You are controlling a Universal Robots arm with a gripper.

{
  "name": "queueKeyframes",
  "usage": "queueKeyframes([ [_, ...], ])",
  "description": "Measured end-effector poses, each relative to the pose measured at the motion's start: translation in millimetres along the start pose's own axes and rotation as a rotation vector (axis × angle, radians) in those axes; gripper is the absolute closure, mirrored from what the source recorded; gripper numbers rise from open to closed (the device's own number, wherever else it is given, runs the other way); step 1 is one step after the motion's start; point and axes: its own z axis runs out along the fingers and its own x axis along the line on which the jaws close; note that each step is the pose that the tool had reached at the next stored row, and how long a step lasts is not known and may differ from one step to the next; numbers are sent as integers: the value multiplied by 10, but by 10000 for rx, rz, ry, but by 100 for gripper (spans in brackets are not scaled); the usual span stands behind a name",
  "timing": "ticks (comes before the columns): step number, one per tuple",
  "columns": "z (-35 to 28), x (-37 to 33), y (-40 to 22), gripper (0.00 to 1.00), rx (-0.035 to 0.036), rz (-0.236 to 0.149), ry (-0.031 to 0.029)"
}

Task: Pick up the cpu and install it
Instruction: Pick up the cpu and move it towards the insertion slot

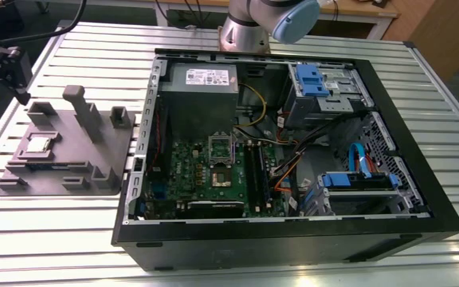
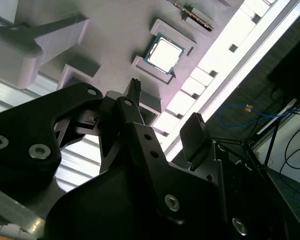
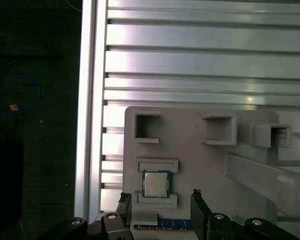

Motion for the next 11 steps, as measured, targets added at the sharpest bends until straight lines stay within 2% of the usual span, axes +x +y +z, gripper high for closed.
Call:
queueKeyframes([
  [7,25,0,-12,41,1,-1,1],
  [11,43,1,-46,41,0,-26,2],
])
